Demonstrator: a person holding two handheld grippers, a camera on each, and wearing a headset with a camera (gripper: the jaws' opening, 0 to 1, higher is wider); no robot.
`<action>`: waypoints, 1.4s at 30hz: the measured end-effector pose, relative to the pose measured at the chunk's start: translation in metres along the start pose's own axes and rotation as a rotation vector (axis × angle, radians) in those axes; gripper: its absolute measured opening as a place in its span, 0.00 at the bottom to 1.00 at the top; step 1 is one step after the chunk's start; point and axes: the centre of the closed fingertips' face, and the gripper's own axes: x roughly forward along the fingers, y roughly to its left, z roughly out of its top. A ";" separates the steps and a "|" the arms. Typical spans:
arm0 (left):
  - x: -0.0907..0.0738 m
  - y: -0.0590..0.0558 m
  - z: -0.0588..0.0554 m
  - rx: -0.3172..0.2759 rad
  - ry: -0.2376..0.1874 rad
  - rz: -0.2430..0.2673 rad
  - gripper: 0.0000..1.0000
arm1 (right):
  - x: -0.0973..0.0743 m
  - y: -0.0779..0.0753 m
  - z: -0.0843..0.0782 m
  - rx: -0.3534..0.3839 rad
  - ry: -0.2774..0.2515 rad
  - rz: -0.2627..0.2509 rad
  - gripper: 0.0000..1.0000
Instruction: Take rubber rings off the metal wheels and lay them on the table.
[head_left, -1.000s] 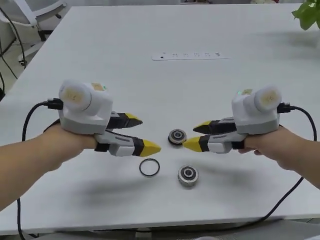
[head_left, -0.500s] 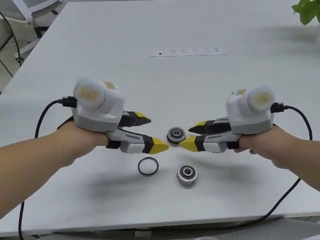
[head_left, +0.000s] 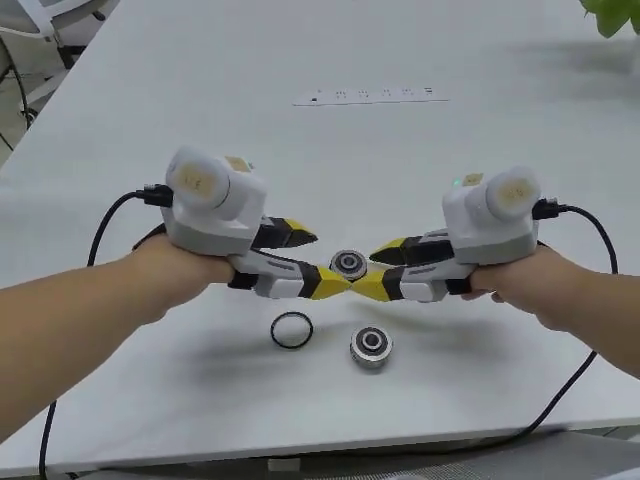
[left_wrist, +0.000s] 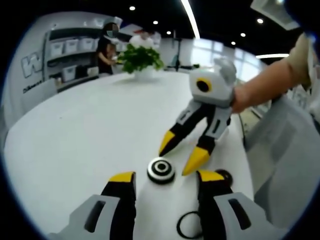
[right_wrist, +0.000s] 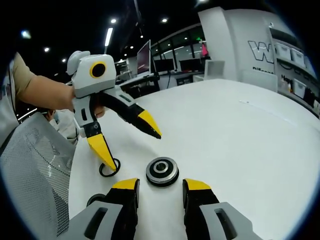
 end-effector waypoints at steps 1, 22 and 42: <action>0.001 0.000 0.000 0.001 0.003 -0.003 0.47 | 0.000 0.000 0.000 -0.001 0.000 0.000 0.32; 0.022 -0.003 0.002 -0.001 0.014 -0.030 0.32 | 0.002 -0.005 -0.004 0.007 -0.001 0.006 0.31; 0.028 0.005 -0.003 0.096 0.057 0.012 0.19 | 0.004 0.001 -0.002 0.008 -0.006 0.012 0.31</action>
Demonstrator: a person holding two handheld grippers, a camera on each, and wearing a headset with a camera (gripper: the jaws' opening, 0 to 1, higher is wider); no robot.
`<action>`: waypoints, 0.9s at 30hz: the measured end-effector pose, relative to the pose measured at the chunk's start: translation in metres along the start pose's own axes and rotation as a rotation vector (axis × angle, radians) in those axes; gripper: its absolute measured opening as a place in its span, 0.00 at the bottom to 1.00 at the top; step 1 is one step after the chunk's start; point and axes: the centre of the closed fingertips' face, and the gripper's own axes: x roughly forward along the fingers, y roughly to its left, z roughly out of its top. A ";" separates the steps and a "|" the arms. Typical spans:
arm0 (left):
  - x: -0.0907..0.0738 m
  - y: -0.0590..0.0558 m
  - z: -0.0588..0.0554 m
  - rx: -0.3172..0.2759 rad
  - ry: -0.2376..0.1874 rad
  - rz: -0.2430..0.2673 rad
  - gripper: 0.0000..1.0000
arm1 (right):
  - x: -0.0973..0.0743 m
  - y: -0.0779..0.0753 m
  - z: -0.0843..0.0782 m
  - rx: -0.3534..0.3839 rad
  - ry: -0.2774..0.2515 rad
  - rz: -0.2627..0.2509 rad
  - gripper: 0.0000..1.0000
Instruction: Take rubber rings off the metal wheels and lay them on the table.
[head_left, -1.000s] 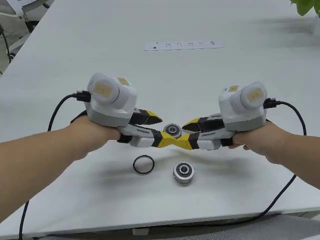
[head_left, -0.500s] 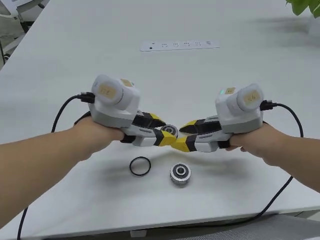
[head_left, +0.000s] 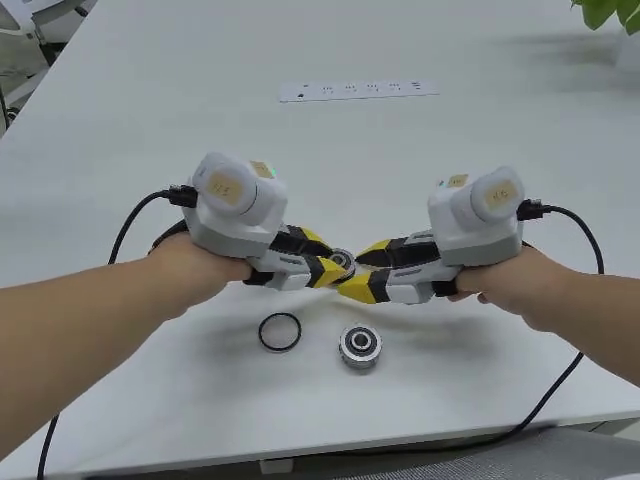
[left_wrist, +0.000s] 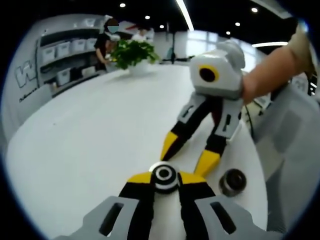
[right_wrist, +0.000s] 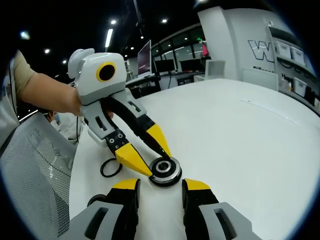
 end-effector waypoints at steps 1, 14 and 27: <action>0.000 0.000 0.000 0.025 0.007 0.008 0.18 | 0.000 0.000 0.000 -0.001 -0.001 -0.001 0.31; 0.000 0.001 0.000 0.034 0.015 0.022 0.14 | 0.002 -0.002 0.003 -0.012 -0.012 -0.011 0.31; 0.000 0.003 -0.001 0.027 0.015 0.033 0.14 | 0.010 0.001 0.009 -0.061 -0.011 -0.026 0.31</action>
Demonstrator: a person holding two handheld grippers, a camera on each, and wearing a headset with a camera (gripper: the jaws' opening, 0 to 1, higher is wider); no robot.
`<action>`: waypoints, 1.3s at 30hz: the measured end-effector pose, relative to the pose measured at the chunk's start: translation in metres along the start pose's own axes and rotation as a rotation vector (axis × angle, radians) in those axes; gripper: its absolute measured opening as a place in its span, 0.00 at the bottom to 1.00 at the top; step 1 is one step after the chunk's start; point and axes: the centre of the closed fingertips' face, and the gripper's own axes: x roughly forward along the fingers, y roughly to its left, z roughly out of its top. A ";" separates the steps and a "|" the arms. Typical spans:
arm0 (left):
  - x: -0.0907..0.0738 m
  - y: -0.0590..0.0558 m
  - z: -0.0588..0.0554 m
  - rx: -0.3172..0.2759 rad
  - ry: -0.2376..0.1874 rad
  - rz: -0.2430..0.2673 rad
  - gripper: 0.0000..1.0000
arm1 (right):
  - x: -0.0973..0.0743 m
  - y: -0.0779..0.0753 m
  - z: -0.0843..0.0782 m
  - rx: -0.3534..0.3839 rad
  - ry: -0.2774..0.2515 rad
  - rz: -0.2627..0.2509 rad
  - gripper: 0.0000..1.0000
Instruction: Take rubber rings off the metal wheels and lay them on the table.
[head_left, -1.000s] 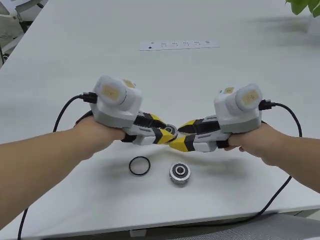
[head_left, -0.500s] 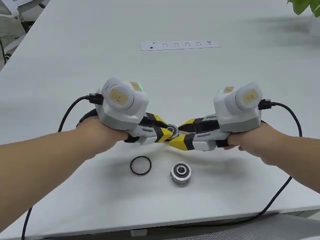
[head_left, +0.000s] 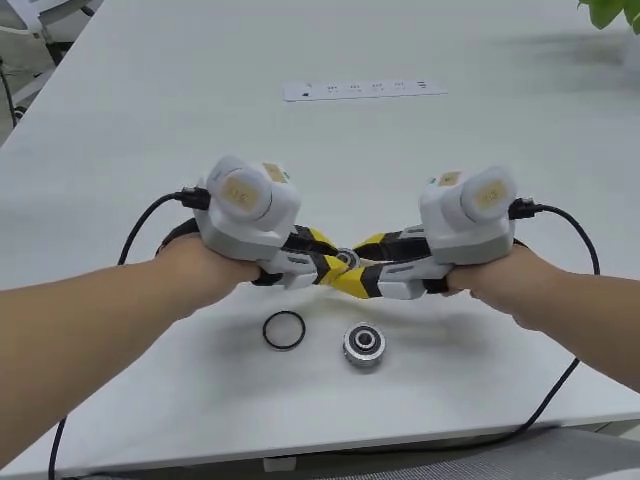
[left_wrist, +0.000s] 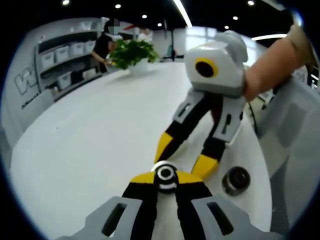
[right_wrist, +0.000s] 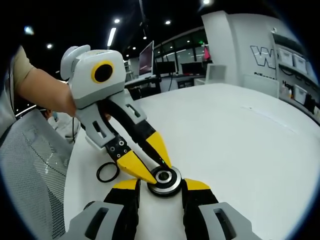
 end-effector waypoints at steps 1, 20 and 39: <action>0.000 0.000 0.000 0.000 0.000 0.000 0.14 | 0.000 0.000 0.000 -0.001 0.001 -0.001 0.31; 0.001 0.002 -0.001 0.000 -0.009 0.008 0.14 | -0.007 -0.002 -0.006 -0.052 0.029 -0.027 0.22; 0.000 -0.003 0.001 -0.016 -0.016 0.010 0.13 | -0.011 0.000 -0.007 -0.061 0.042 -0.033 0.18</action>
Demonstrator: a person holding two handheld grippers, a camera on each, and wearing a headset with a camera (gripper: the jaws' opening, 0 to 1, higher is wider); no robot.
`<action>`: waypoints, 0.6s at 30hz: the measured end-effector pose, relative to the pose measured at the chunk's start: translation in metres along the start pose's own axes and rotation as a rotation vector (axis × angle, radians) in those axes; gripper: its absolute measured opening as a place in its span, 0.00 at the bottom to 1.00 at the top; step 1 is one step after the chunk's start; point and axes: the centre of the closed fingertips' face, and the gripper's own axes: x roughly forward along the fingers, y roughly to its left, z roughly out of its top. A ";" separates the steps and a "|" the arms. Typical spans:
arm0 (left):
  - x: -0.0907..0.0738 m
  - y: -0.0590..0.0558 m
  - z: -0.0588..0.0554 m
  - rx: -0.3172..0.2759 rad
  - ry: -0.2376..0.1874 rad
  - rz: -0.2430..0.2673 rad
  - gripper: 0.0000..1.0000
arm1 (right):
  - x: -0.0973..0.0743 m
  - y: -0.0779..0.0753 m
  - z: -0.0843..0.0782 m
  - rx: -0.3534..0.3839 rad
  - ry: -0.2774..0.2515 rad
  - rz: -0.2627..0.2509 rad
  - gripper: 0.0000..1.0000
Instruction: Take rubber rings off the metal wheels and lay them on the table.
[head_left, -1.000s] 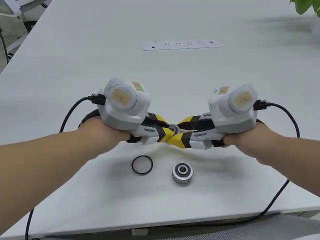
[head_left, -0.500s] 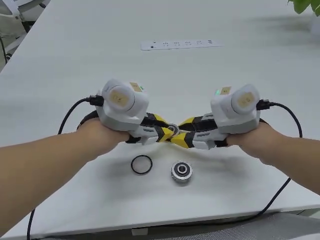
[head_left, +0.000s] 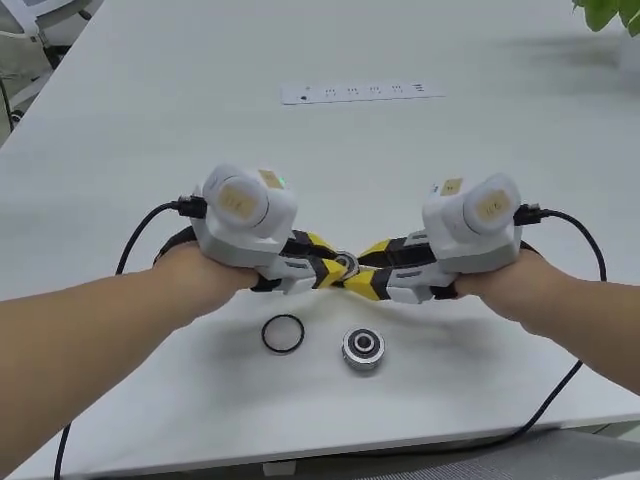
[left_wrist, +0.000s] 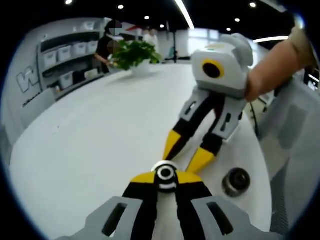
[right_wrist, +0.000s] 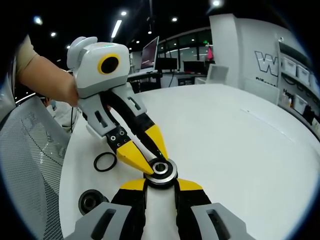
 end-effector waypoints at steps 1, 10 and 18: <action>0.000 0.000 0.000 0.000 0.000 0.000 0.13 | 0.000 0.000 0.000 0.001 0.000 0.000 0.18; -0.001 -0.001 0.001 -0.010 -0.002 0.003 0.13 | 0.000 -0.001 -0.003 0.035 0.008 -0.003 0.14; -0.001 0.000 0.001 -0.025 -0.006 0.004 0.13 | -0.002 -0.001 -0.004 0.050 0.011 0.003 0.11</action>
